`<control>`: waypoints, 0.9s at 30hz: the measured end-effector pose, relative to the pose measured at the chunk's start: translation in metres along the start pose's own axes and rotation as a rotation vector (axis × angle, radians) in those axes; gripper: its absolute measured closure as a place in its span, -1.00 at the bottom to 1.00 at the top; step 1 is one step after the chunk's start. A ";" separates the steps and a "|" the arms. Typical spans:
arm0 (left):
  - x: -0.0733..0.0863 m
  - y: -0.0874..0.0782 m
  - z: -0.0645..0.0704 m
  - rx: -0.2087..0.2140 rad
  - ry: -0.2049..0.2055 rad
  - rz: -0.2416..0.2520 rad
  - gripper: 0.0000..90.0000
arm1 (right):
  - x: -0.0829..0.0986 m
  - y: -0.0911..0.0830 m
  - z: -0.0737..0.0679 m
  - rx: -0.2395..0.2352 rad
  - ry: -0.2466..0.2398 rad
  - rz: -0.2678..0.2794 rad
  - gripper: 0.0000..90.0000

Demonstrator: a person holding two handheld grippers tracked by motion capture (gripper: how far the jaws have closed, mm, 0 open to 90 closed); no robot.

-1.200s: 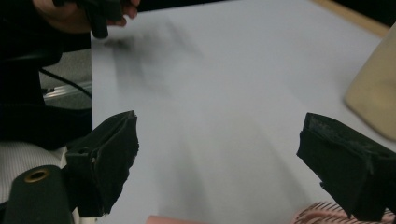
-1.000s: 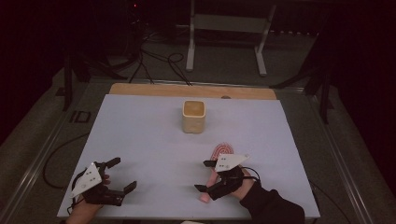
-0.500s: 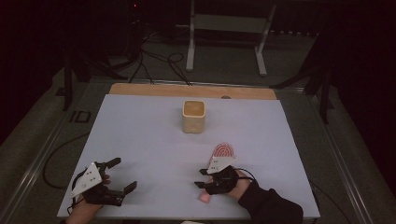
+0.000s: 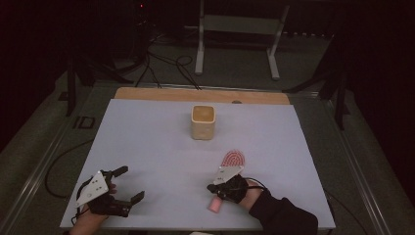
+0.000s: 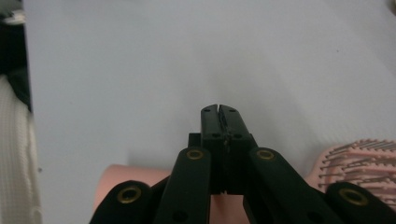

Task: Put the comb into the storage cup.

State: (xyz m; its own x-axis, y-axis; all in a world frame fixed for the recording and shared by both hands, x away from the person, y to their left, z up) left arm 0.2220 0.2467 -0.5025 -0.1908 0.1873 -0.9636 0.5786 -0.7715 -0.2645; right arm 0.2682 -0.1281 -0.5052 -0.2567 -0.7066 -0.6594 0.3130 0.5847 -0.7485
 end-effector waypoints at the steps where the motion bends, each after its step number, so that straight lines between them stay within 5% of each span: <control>1: 0.000 0.000 0.000 0.000 0.000 0.000 -1.00 | 0.000 0.000 0.000 -0.001 0.002 -0.001 1.00; 17: 0.000 0.000 0.000 0.001 -0.001 0.002 -1.00 | 0.006 -0.001 -0.001 -0.019 0.006 -0.063 1.00; 27: 0.000 0.000 -0.001 0.000 -0.005 0.005 -1.00 | 0.024 -0.024 0.004 0.034 0.063 -0.073 1.00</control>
State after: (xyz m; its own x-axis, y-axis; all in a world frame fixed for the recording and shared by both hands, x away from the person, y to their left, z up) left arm 0.2226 0.2472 -0.5022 -0.1920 0.1800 -0.9648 0.5798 -0.7723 -0.2595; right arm 0.2580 -0.1603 -0.5030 -0.3364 -0.7201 -0.6069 0.3215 0.5180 -0.7927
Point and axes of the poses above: each handheld gripper's, and its own axes: y roughly forward along the jaws, x roughly out of its underside, z roughly to its right, the point moved 1 cm from there along y, roughly forward along the jaws, and after that the axes turned 3 degrees about x, right-handed, at the moved point
